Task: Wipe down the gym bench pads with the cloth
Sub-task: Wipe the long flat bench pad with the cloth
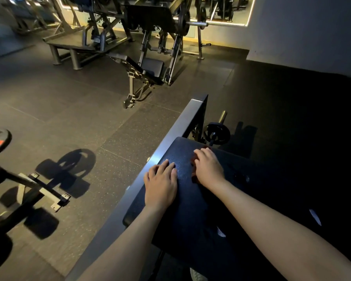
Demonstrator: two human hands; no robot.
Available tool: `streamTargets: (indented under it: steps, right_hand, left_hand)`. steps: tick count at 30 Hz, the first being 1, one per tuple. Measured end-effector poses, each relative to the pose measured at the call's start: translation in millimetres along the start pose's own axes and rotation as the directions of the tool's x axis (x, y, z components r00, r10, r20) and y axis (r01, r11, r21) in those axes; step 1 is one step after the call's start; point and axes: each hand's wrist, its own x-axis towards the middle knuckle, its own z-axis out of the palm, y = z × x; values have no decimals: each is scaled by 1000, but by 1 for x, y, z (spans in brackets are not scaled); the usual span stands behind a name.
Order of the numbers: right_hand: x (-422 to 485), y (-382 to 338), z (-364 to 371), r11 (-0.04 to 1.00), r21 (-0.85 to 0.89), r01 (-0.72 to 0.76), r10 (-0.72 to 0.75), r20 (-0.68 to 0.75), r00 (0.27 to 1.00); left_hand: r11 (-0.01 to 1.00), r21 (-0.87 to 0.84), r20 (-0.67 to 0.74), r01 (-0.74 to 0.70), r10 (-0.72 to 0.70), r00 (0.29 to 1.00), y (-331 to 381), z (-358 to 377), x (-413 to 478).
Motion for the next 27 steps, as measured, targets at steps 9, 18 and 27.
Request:
streamTargets:
  steps: [9,18,27]
  right_hand:
    - [-39,-19,8,947,56,317,-321,85,943]
    - [-25,-20,12,981,49,187,-188,21,982]
    - [14,0,4,992,-75,105,-107,-16,994]
  left_hand:
    - [994,-106,-33,-26,23,999,-4,0,0]
    - [996,-83,-40,-18,15,999,-3,-1,0]
    - [1000,-7,12,28,-27,1000,-2,-1,3]
